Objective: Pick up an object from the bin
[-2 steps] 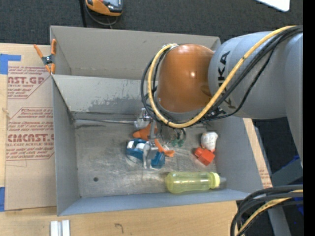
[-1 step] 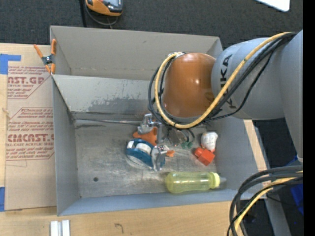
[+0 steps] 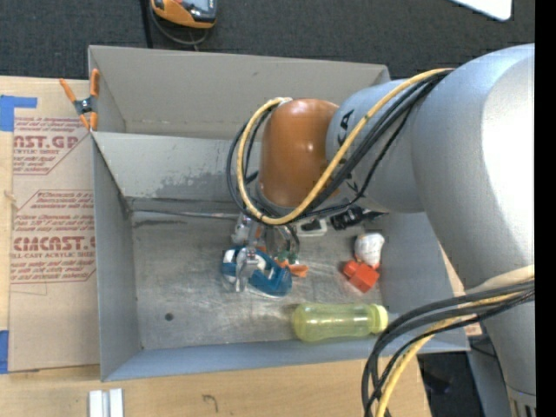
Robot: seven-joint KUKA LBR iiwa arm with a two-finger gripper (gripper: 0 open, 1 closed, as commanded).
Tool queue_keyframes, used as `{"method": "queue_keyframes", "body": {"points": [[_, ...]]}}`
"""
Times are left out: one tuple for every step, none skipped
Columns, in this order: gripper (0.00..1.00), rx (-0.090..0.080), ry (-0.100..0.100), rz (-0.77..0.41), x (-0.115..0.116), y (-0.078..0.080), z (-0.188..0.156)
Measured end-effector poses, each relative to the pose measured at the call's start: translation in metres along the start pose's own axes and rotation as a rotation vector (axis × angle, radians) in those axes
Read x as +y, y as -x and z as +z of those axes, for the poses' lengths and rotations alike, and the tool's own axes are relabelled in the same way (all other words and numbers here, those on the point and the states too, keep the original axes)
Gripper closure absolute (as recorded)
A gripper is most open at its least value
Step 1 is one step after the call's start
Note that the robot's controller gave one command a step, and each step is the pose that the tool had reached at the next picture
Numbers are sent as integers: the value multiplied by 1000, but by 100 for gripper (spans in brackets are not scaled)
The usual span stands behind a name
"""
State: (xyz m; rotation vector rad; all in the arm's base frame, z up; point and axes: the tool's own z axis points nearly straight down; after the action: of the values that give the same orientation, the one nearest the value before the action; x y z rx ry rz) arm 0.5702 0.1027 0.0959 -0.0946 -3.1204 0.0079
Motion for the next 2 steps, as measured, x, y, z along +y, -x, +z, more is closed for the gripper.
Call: {"method": "queue_keyframes", "body": {"points": [[100, 0, 1, 0, 0, 0, 0], [100, -22, 7, 34, -14, -3, -97]]}}
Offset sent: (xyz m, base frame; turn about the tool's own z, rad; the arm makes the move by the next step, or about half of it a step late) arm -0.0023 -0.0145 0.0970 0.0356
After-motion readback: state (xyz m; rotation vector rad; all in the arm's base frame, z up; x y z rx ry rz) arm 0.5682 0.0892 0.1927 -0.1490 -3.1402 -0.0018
